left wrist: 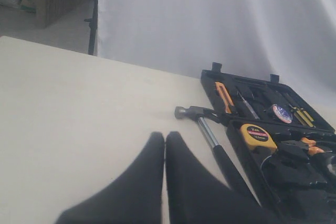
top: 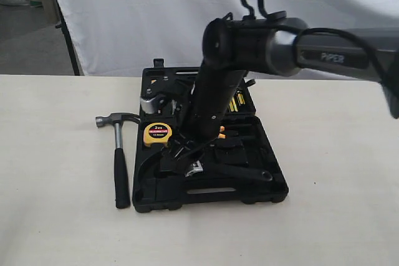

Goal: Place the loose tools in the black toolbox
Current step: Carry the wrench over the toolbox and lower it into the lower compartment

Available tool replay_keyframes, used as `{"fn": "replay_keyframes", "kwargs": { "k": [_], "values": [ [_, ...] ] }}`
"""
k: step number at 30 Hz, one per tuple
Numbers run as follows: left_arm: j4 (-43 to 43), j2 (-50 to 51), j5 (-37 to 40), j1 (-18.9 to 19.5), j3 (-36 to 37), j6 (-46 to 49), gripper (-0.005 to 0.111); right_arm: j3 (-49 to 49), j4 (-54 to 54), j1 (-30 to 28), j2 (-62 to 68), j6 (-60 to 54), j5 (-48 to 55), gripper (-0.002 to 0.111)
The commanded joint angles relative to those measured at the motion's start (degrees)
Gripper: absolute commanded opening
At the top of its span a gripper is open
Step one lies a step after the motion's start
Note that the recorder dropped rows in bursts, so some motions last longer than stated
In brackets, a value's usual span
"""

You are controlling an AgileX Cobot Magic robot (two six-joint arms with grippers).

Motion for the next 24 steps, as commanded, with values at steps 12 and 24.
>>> {"fn": "replay_keyframes", "kwargs": {
  "k": [12, 24],
  "values": [
    [0.25, -0.18, -0.41, 1.45, -0.15, -0.27, 0.001, -10.33, -12.88, 1.31, 8.02, 1.04, -9.62, -0.001],
    [0.25, -0.18, -0.41, 1.45, -0.15, -0.27, 0.001, -10.22, -13.2, 1.19, 8.99, -0.87, -13.62, -0.001]
  ]
}}
